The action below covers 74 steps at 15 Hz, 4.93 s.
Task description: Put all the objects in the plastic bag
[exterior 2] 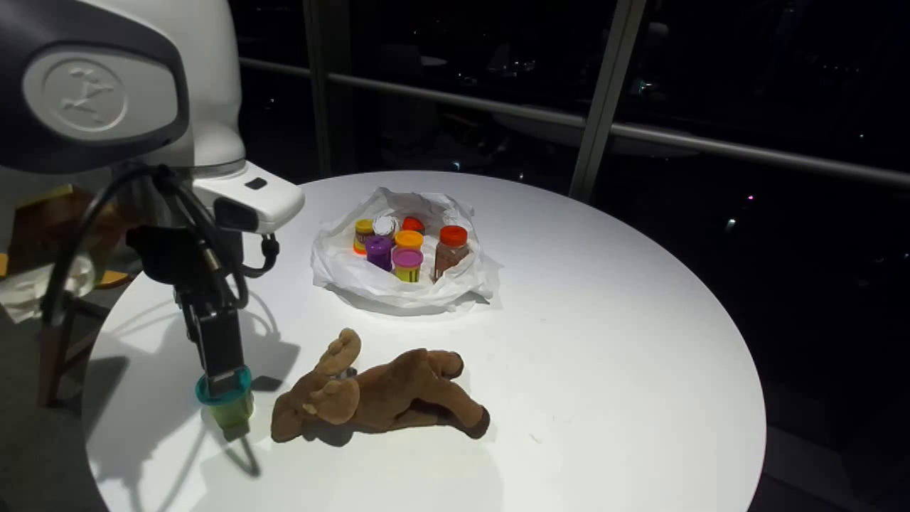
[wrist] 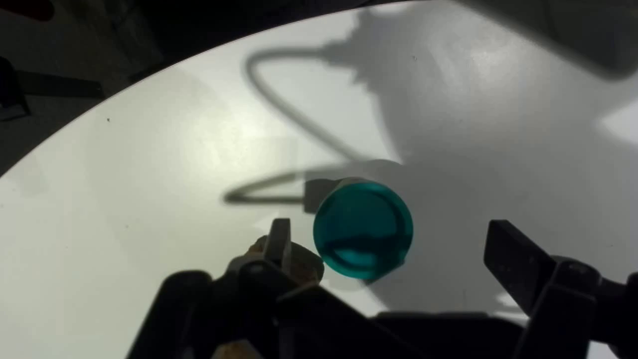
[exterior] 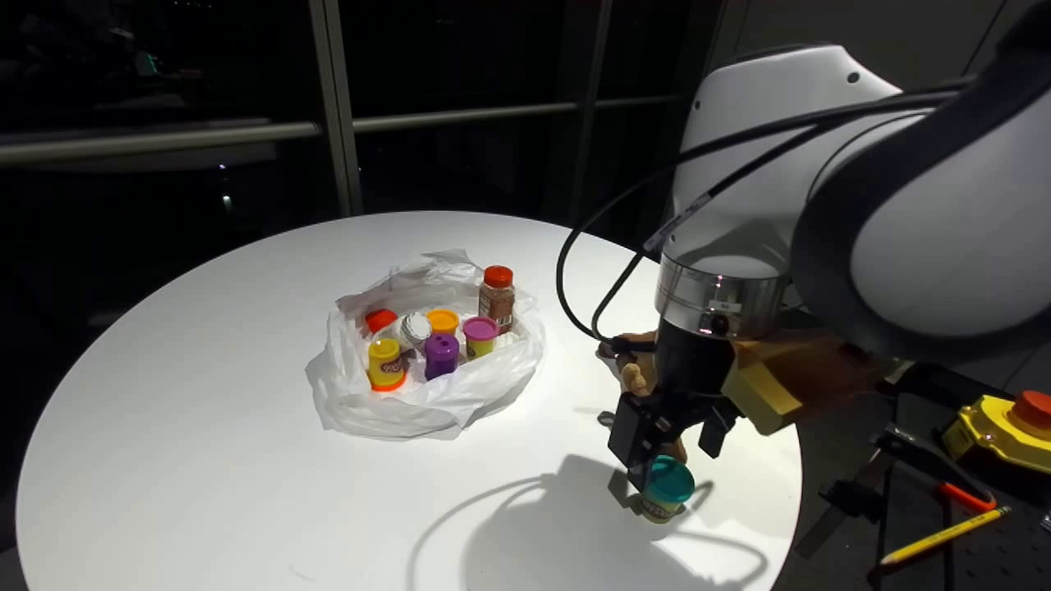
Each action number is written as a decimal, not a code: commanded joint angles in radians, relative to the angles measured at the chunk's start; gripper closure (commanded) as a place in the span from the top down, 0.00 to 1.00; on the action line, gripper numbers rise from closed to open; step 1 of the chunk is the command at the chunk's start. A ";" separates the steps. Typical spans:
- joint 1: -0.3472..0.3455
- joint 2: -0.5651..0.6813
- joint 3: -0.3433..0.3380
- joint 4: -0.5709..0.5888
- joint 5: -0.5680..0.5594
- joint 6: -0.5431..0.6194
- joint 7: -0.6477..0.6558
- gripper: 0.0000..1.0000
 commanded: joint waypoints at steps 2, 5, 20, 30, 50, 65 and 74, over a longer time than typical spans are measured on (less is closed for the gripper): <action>0.061 0.027 -0.041 -0.069 -0.059 0.199 0.087 1.00; 0.115 0.063 -0.090 -0.070 -0.073 0.245 0.109 1.00; 0.579 0.097 -0.574 0.053 -0.167 0.139 0.256 0.24; 0.258 0.298 -0.344 0.661 -0.237 0.001 0.250 0.24; 0.101 0.567 -0.307 1.075 -0.227 -0.031 0.253 1.00; 0.101 -0.041 -0.360 0.269 -0.384 -0.081 0.457 1.00; -0.072 -0.108 -0.253 0.020 -0.639 -0.096 0.628 1.00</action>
